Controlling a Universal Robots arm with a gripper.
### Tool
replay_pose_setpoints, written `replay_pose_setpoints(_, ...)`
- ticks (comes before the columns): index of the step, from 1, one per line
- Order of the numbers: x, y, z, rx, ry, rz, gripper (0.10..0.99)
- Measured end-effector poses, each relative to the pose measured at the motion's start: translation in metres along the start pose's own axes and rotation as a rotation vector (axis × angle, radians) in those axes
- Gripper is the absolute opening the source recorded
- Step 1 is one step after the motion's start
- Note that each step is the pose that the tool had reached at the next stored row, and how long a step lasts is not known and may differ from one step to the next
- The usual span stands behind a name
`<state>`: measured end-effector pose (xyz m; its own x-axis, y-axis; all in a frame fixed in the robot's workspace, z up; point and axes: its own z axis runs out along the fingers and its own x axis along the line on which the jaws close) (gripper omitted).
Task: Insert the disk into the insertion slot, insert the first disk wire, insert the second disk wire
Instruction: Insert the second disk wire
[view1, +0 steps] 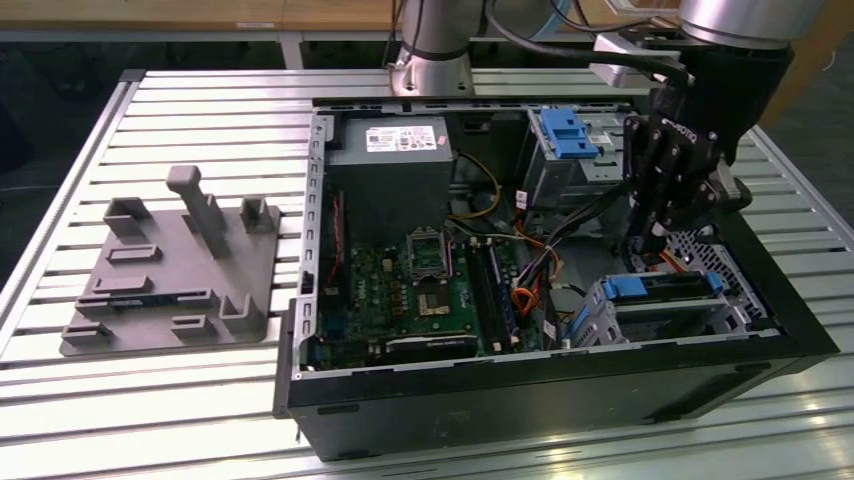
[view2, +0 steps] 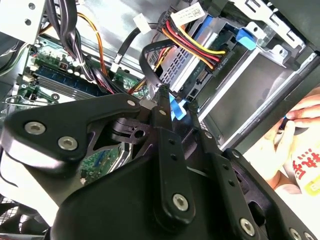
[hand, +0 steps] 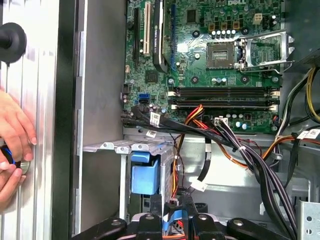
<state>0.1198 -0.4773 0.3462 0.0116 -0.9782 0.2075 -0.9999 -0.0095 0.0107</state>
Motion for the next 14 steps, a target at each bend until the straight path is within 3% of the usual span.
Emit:
replay_pose_setpoints(4, -0.0007, 0.0001, 0.0, 0.005, 0.0003, 0.001, 0.298)
replay_pose_setpoints(9, -0.0027, 0.001, -0.0002, 0.019, 0.0026, 0.004, 0.298)
replay_pose_setpoints(14, -0.0048, 0.0062, -0.0004, 0.027, 0.0095, 0.006, 0.298)
